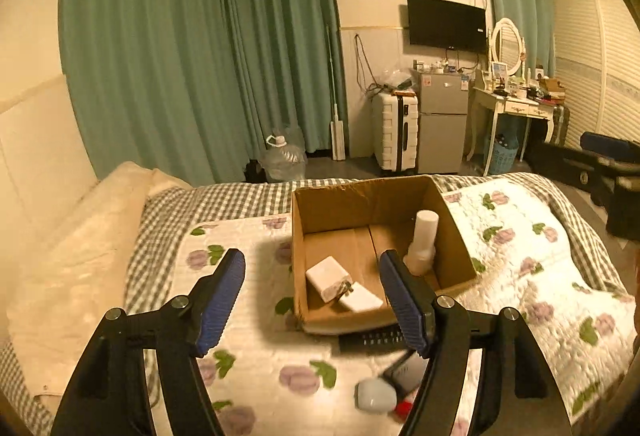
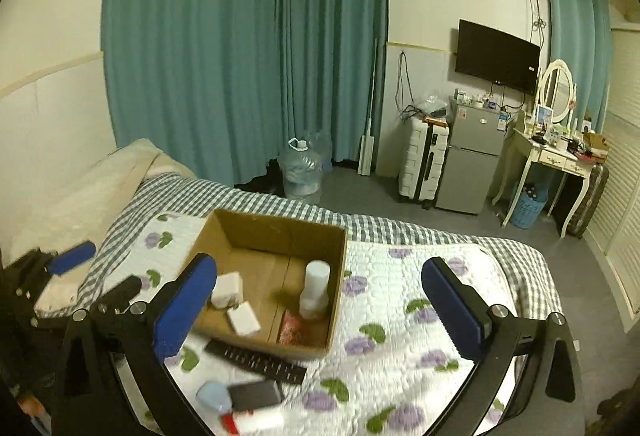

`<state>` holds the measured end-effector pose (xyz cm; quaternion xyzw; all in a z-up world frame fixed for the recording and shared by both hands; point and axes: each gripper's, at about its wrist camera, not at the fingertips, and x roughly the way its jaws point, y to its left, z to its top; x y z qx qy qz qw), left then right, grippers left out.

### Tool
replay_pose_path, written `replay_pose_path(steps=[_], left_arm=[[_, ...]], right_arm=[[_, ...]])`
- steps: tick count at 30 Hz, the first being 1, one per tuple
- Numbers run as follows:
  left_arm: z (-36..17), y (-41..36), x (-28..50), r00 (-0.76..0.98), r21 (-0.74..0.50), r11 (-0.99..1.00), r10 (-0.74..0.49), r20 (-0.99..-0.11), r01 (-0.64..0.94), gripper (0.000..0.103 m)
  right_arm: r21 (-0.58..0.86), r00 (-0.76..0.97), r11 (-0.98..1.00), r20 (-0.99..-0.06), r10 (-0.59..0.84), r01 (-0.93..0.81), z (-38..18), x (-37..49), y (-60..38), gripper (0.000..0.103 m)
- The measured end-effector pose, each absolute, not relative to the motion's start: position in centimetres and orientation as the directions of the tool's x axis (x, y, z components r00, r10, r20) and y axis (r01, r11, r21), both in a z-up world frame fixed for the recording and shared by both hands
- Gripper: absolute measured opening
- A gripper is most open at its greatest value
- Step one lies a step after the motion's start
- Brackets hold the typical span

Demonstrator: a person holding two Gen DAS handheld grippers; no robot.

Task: Organize rigid objects
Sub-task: 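Grasp the red-capped white tube with the right gripper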

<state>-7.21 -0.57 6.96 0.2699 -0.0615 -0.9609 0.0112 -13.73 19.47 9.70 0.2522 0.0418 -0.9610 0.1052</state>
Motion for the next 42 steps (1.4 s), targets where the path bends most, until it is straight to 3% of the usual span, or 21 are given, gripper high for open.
replay_pose_path(steps=[8,15,26,42], left_arm=[[6.0,-0.8,-3.5,-0.856,0.101,-0.995,-0.036,-0.515,-0.019,0.073],[2.0,-1.7,-3.5,-0.826,0.06,-0.998,-0.044,-0.562,0.012,0.073],[-8.5,-2.1,-6.3,-0.659,0.016,-1.0,-0.001,-0.752,-0.017,0.073],[-11.3,-1.9,-6.9,-0.602,0.084,-0.996,-0.048,-0.797,-0.031,0.073]], right_arm=[[-0.025,-0.831,-0.972,-0.525,-0.185,0.232,6.3,-8.8,19.1,0.103],[-0.021,-0.779,-0.97,-0.601,-0.18,0.24,1.0,-8.7,18.9,0.103],[-0.05,-0.661,-0.964,-0.738,-0.14,0.26,-7.8,-9.5,17.4,0.103],[-0.034,-0.476,-0.926,-0.864,-0.161,0.376,-15.9,-12.9,13.8,0.103]])
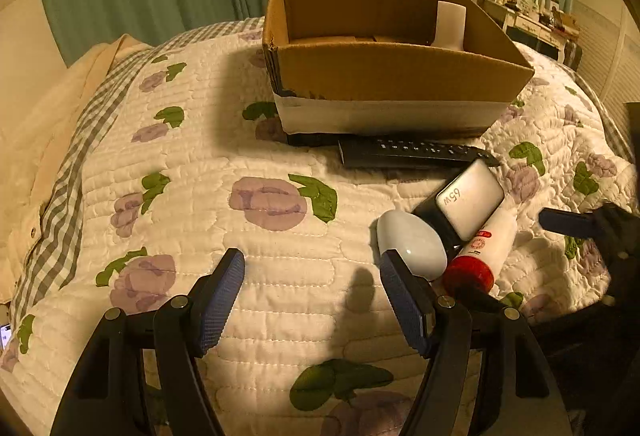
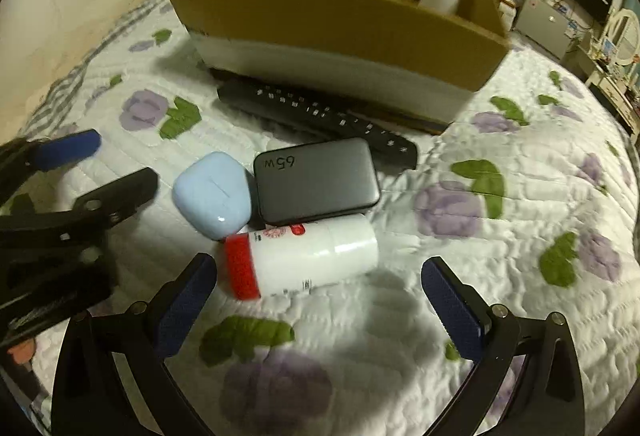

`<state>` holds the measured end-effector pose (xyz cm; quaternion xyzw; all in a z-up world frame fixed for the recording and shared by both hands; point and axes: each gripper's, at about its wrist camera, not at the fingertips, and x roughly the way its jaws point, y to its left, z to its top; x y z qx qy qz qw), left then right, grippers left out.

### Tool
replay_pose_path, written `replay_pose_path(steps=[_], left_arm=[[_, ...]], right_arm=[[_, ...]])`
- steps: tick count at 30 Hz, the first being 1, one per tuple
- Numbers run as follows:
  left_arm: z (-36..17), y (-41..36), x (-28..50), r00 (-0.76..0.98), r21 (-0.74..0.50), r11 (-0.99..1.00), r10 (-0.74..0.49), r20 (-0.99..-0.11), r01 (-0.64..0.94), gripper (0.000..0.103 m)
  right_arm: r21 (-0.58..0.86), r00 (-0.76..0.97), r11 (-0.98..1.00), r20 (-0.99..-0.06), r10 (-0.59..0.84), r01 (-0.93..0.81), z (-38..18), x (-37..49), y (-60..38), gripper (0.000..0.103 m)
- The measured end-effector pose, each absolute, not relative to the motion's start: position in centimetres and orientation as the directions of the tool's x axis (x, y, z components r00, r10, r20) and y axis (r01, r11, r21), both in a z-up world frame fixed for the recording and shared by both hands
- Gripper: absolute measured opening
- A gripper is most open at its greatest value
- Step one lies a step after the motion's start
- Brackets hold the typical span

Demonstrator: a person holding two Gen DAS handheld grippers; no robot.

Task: Organize rigid objects
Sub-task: 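Grasp the red-capped white tube with the right gripper, then place the red-capped tube in the box with right while left places the earbud case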

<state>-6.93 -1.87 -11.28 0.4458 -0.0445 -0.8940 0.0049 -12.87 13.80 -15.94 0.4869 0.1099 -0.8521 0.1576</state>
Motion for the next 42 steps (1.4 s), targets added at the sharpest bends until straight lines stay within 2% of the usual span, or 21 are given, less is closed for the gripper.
replay_pose_path(steps=[2,3,4,5,10,13,16,20,26,29,31,36,42], left_arm=[[-11.2,-2.0,-6.9,-0.603,0.076,-0.997,-0.042,-0.797,-0.031,0.073],[-11.2,-2.0,-6.9,-0.603,0.075,-0.997,-0.041,-0.797,-0.031,0.073],[-11.1,-1.9,-6.8,-0.604,0.077,-0.996,-0.041,-0.796,-0.033,0.073],[-11.0,-1.8,-6.8,-0.606,0.079,-0.996,-0.041,-0.794,-0.036,0.073],[-10.0,-1.1,-6.4,-0.631,0.069,-0.995,-0.011,-0.776,-0.067,0.073],[-10.0,0.0,-6.6,-0.63,0.096,-0.991,-0.015,-0.777,-0.095,0.073],[-10.5,1.2,-7.0,-0.62,0.109,-0.987,-0.011,-0.784,-0.12,0.073],[-11.7,2.8,-8.0,-0.588,0.061,-0.984,0.05,-0.808,-0.167,0.073],[-14.4,5.0,-9.3,-0.563,0.155,-0.97,-0.023,-0.826,-0.188,0.073],[-14.8,5.7,-9.2,-0.57,0.166,-0.961,-0.011,-0.822,-0.221,0.068],[-15.2,6.2,-9.0,-0.571,0.198,-0.953,-0.033,-0.82,-0.229,0.05],[-14.3,6.0,-8.4,-0.581,0.165,-0.958,0.001,-0.814,-0.233,0.05],[-10.1,4.6,-7.1,-0.659,0.125,-0.976,0.023,-0.752,-0.176,0.05]], right_arm=[[-0.014,-0.445,-0.927,-0.88,-0.166,0.374,-16.9,-13.6,13.8,0.102],[-0.002,-0.438,-0.928,-0.882,-0.175,0.373,-17.1,-13.8,14.0,0.095],[0.021,-0.432,-0.924,-0.88,-0.198,0.382,-17.0,-13.7,14.1,0.081],[0.039,-0.431,-0.917,-0.874,-0.223,0.397,-16.7,-13.5,14.1,0.079],[-0.016,-0.517,-0.927,-0.834,-0.194,0.375,-14.2,-11.7,15.7,0.079],[-0.091,-0.581,-0.945,-0.806,-0.115,0.314,-12.5,-11.5,17.5,0.079],[-0.079,-0.603,-0.968,-0.793,-0.085,0.239,-11.3,-12.3,19.9,0.079],[-0.045,-0.6,-0.985,-0.797,-0.065,0.167,-11.1,-13.1,21.7,0.079],[-0.033,-0.596,-0.984,-0.799,-0.079,0.175,-11.1,-13.7,20.9,0.079],[-0.032,-0.591,-0.984,-0.803,-0.079,0.175,-11.3,-13.5,21.0,0.079],[-0.03,-0.59,-0.984,-0.803,-0.08,0.174,-11.3,-13.5,21.1,0.079],[-0.022,-0.602,-0.984,-0.793,-0.09,0.176,-10.8,-13.1,21.2,0.079],[-0.002,-0.645,-0.981,-0.753,-0.128,0.196,-7.6,-11.5,21.2,0.079]])
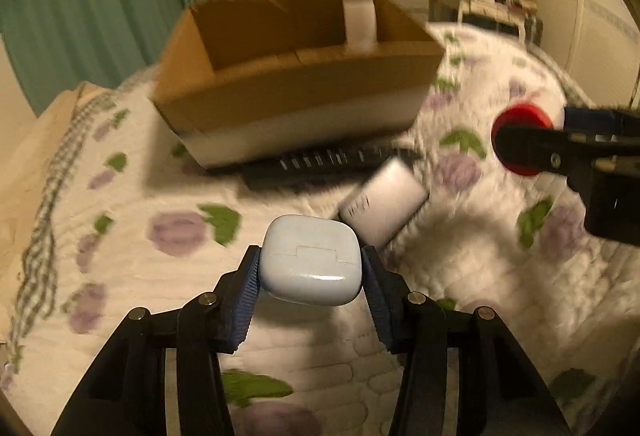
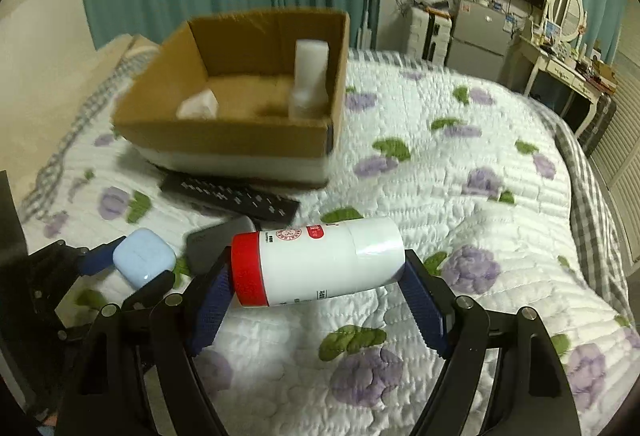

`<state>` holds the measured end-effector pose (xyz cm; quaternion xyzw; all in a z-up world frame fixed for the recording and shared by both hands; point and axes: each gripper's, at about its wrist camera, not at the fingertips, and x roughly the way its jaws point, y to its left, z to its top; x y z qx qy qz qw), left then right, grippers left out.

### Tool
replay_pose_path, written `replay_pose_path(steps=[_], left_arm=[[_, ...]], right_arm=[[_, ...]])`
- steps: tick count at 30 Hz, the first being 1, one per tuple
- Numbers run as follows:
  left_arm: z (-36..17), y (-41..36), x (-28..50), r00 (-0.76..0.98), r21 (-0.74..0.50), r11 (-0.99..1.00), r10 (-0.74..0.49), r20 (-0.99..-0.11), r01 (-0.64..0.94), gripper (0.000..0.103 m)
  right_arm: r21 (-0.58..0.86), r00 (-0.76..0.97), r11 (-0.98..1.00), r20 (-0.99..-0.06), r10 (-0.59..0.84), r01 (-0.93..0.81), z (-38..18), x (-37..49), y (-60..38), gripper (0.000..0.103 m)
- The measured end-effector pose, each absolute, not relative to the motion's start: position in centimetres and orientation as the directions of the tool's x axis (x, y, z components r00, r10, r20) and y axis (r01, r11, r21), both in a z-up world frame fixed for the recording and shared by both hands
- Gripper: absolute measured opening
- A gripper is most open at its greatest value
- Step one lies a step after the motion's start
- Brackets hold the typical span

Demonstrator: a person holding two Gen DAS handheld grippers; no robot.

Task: Organize rigid objects
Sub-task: 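Place the red-capped tube in the box with right while left places the earbud case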

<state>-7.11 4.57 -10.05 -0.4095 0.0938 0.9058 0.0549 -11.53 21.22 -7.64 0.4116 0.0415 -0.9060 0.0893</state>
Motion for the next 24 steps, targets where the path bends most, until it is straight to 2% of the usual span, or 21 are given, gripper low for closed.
replay_pose_path(steps=[7,14,19,24], left_arm=[[-1.9,2.5,-7.6,-0.792,0.118,-0.988,0.004,-0.611,-0.096,0.05],[5.4,1.1,-10.0,-0.877,0.106,-0.994,-0.017,-0.48,-0.039,0.05],[6.6,1.0,-13.7,-0.887,0.106,-0.994,-0.032,-0.461,-0.019,0.05],[5.3,1.2,-18.3,-0.873,0.115,-0.993,-0.044,-0.486,-0.014,0.05]], right_arm=[[0.031,-0.71,-0.974,-0.679,-0.186,0.225,-2.3,-10.6,21.2,0.079],[0.041,-0.787,-0.962,-0.566,-0.245,0.27,4.1,-11.9,20.8,0.079],[0.044,-0.818,-0.954,-0.504,-0.278,0.297,7.2,-14.6,20.4,0.079],[0.043,-0.824,-0.949,-0.484,-0.294,0.313,7.8,-18.7,19.4,0.079]])
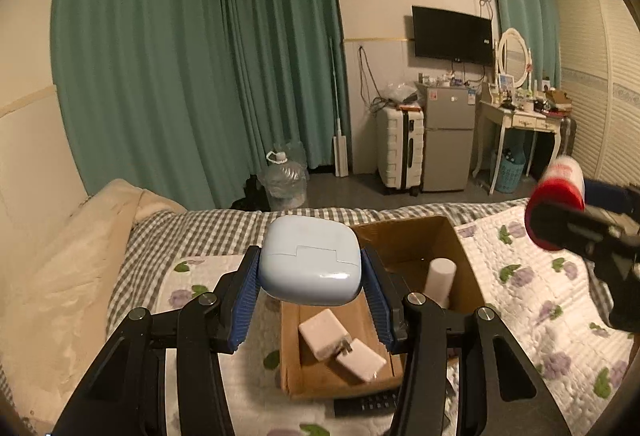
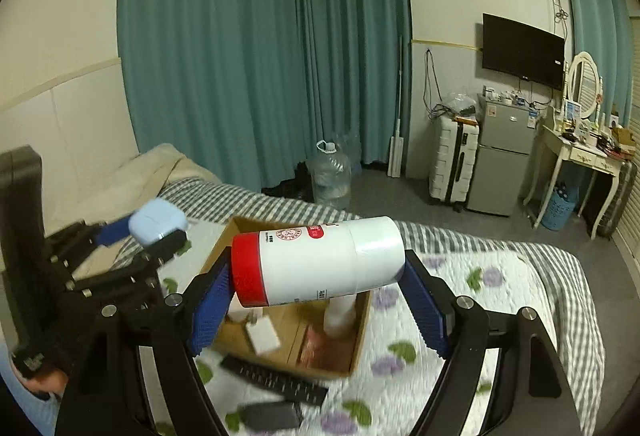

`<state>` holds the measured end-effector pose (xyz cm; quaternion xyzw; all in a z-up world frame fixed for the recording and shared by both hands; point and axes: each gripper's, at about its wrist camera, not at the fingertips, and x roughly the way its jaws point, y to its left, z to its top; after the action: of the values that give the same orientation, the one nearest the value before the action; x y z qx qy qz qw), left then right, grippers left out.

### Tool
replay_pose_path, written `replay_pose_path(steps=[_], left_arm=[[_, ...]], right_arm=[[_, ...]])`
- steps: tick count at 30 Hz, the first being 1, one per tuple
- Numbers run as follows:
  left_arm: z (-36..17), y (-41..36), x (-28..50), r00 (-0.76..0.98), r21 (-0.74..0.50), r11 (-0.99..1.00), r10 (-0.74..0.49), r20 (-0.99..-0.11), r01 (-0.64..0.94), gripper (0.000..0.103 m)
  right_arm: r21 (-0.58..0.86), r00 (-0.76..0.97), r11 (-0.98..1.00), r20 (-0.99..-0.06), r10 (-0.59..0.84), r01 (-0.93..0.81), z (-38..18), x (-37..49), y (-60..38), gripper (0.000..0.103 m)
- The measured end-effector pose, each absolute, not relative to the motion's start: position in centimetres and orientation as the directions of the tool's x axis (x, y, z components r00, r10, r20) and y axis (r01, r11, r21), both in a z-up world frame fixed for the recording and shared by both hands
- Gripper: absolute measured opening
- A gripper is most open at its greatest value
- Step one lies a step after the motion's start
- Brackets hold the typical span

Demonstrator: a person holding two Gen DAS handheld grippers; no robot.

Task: Organize rigid objects
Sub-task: 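Place the red-capped tube in the box with right while left places the earbud case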

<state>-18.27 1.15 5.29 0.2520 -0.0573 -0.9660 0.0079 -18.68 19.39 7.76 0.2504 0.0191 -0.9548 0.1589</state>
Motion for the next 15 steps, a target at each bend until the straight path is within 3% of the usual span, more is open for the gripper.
replay_pose_path(steps=[15], left_arm=[[-4.8,1.7,-26.0,-0.782,0.12,-0.992,-0.049,-0.621,-0.034,0.053]], right_arm=[[0.038,-0.765,-0.952,-0.585,-0.269,0.305,-0.8,-29.1,17.0,0.079]])
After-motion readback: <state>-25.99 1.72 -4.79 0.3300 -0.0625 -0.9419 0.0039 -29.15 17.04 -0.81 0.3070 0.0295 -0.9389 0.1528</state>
